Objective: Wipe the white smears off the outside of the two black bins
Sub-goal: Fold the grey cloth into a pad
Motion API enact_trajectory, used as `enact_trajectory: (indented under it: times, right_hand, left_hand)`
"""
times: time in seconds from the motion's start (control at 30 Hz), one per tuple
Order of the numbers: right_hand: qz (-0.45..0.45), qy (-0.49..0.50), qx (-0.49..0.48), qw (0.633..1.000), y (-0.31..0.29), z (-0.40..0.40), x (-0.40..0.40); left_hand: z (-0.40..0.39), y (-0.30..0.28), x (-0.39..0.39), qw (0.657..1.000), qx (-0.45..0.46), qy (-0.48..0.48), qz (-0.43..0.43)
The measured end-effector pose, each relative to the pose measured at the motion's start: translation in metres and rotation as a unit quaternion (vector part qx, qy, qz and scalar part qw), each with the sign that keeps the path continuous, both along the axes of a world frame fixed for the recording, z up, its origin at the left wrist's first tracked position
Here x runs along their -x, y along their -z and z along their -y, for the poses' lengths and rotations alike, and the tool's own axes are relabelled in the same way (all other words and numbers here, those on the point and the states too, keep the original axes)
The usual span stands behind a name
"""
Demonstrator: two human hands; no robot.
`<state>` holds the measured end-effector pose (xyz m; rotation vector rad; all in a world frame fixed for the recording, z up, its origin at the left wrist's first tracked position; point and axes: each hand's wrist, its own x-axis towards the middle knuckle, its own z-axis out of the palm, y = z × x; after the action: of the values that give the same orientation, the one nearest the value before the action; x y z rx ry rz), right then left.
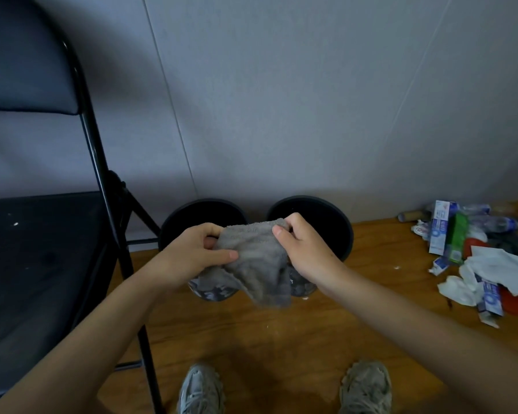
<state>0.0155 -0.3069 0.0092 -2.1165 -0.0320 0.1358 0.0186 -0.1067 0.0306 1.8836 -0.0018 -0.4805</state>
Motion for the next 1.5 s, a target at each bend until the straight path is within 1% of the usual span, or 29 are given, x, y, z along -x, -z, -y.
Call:
enact_trajectory:
  times: [0.1, 0.17, 0.3, 0.4, 0.47, 0.6, 0.67, 0.7, 0.73, 0.8, 0.83, 0.87, 0.93, 1.0, 1.03, 1.1, 1.2, 1.27, 1.37, 1.4, 1.43, 1.5]
  right_hand:
    - [-0.008, 0.009, -0.035, 0.999, 0.001, 0.002, -0.002]
    - [-0.017, 0.008, -0.044, 0.999, 0.003, 0.002, -0.001]
    - [-0.020, 0.021, -0.054, 0.998, 0.000, 0.005, 0.000]
    - [-0.032, 0.022, -0.070, 0.997, -0.002, 0.013, 0.000]
    - [-0.057, 0.006, -0.072, 0.996, -0.004, 0.021, 0.002]
    - [-0.140, -0.063, -0.078, 0.985, -0.005, 0.037, 0.005]
    - [-0.144, -0.086, -0.061, 0.984, -0.007, 0.043, 0.008]
    - [-0.131, -0.096, -0.033, 0.986, -0.009, 0.046, 0.010]
    - [-0.101, -0.105, 0.016, 0.989, -0.012, 0.048, 0.011]
    - [-0.013, -0.109, 0.142, 0.984, -0.015, 0.051, 0.014]
    - [0.027, -0.102, 0.182, 0.978, -0.016, 0.052, 0.016]
    - [0.056, -0.093, 0.194, 0.975, -0.017, 0.053, 0.016]
    - [0.088, -0.071, 0.188, 0.976, -0.018, 0.054, 0.016]
    - [0.092, -0.061, 0.189, 0.976, -0.020, 0.053, 0.015]
    - [0.087, -0.062, 0.189, 0.976, -0.019, 0.052, 0.014]
    - [0.071, -0.061, 0.160, 0.983, -0.018, 0.047, 0.015]
    - [0.028, -0.032, 0.019, 0.999, -0.015, 0.039, 0.018]
    - [0.013, -0.010, -0.060, 0.998, -0.015, 0.036, 0.018]
    - [0.018, 0.034, -0.141, 0.989, -0.016, 0.033, 0.016]
    - [0.028, 0.050, -0.154, 0.986, -0.017, 0.033, 0.015]
    - [0.040, 0.065, -0.160, 0.984, -0.018, 0.034, 0.014]
    - [0.056, 0.082, -0.173, 0.980, -0.020, 0.039, 0.013]
  left_hand:
    - [-0.009, 0.001, -0.002, 0.999, 0.006, 0.039, -0.018]
    - [-0.012, 0.003, -0.002, 0.998, -0.028, 0.060, -0.005]
    - [-0.008, 0.008, -0.005, 0.979, -0.154, 0.097, 0.093]
    - [-0.005, 0.010, -0.008, 0.963, -0.202, 0.098, 0.145]
    - [-0.004, 0.010, -0.007, 0.958, -0.211, 0.101, 0.165]
    - [0.004, 0.005, -0.001, 0.946, -0.238, 0.114, 0.186]
    - [0.009, 0.000, 0.003, 0.935, -0.268, 0.122, 0.196]
    - [0.010, -0.002, 0.005, 0.929, -0.283, 0.129, 0.200]
    - [0.011, -0.003, 0.007, 0.921, -0.300, 0.139, 0.205]
    - [0.010, -0.003, 0.012, 0.896, -0.348, 0.159, 0.224]
    - [0.009, -0.003, 0.014, 0.886, -0.366, 0.165, 0.232]
    - [0.009, -0.003, 0.015, 0.882, -0.370, 0.167, 0.238]
    - [0.007, -0.005, 0.017, 0.888, -0.353, 0.158, 0.248]
    - [0.004, -0.007, 0.020, 0.887, -0.354, 0.138, 0.264]
    - [0.002, -0.007, 0.021, 0.879, -0.369, 0.130, 0.273]
    - [-0.002, -0.004, 0.024, 0.858, -0.406, 0.123, 0.288]
    - [-0.007, -0.001, 0.025, 0.842, -0.432, 0.135, 0.294]
    - [-0.010, -0.001, 0.024, 0.844, -0.435, 0.142, 0.279]
    - [-0.017, 0.002, 0.018, 0.829, -0.474, 0.148, 0.256]
    - [-0.019, 0.003, 0.015, 0.832, -0.475, 0.149, 0.246]
    - [-0.022, 0.004, 0.013, 0.845, -0.460, 0.146, 0.230]
    - [-0.024, 0.004, 0.011, 0.903, -0.368, 0.116, 0.188]
